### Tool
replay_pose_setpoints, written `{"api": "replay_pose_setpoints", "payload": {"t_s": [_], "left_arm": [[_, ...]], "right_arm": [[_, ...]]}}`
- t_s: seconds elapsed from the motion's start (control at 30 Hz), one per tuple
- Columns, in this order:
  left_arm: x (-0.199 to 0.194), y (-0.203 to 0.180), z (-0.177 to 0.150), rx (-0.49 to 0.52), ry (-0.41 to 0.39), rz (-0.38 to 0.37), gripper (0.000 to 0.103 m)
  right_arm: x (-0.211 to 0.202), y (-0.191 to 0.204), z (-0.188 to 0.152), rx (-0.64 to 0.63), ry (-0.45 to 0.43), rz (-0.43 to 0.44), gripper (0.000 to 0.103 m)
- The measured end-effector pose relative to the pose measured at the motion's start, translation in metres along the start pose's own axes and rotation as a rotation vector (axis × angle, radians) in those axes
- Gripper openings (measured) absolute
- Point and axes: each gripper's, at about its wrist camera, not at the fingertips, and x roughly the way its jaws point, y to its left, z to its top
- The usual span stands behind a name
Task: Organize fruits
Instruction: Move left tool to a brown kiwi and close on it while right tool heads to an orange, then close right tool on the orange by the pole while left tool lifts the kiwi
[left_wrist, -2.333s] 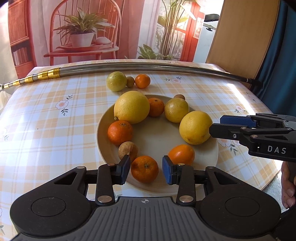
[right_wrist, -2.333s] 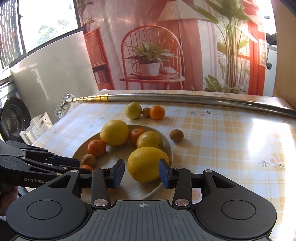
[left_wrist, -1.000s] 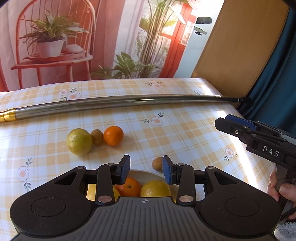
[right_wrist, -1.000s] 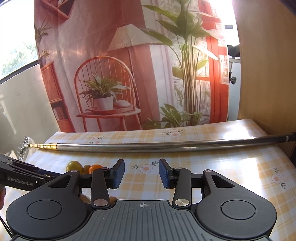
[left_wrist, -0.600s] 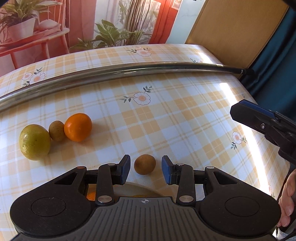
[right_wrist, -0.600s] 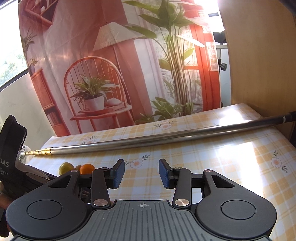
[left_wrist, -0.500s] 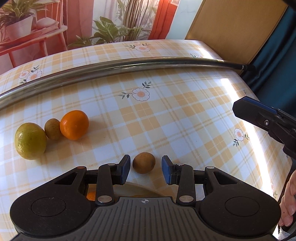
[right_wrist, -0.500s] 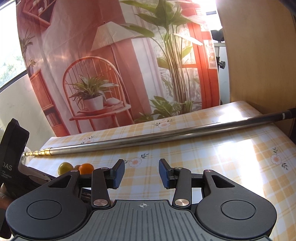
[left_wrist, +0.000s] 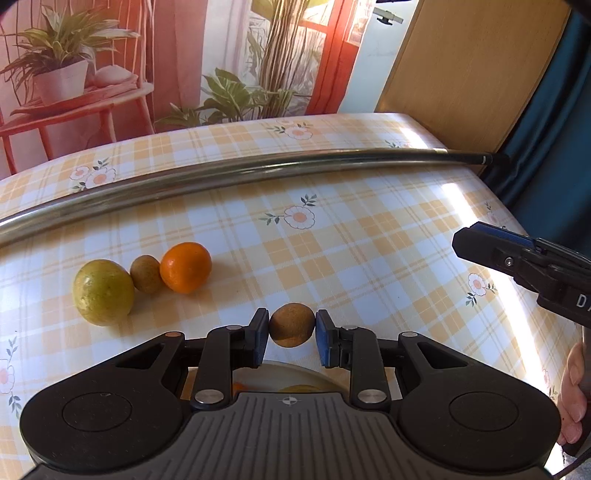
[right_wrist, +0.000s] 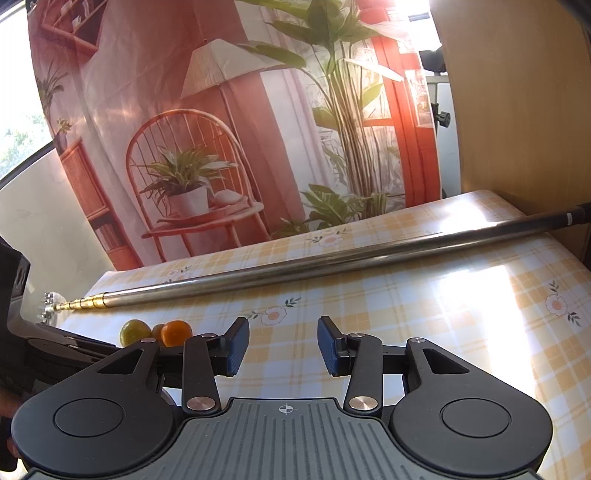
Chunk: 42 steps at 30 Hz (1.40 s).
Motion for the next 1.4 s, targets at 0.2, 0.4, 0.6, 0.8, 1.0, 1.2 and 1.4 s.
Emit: {"api": "replay_pose_setpoints", "payload": {"t_s": [0.2,0.4,0.6,0.8,1.0,1.2,1.4], "left_arm": [[-0.054,0.024,-0.015,-0.017,-0.113,0.08,0.029],[-0.1,0.056,-0.033,-0.125,-0.208,0.152,0.029],[-0.127,0.074,-0.053,-0.22,-0.271,0.189,0.029],[-0.133,0.081,-0.066,-0.239,-0.279,0.201,0.029],[-0.131,0.088,-0.078,-0.273,-0.282,0.174,0.029],[-0.128,0.09,-0.084,-0.28,-0.281,0.159,0.029],[-0.125,0.089,-0.085,-0.277,-0.281,0.147,0.029]], "right_arm": [[0.008,0.019,0.004,-0.069,0.007,0.036,0.039],[0.026,0.055,0.01,-0.183,0.019,0.108,0.039],[0.061,0.092,0.022,-0.285,0.057,0.22,0.039],[0.116,0.114,0.027,-0.313,0.164,0.245,0.039],[0.153,0.123,0.018,-0.337,0.259,0.233,0.039],[0.166,0.129,0.012,-0.352,0.309,0.249,0.039],[0.177,0.136,0.009,-0.372,0.347,0.247,0.039]]}}
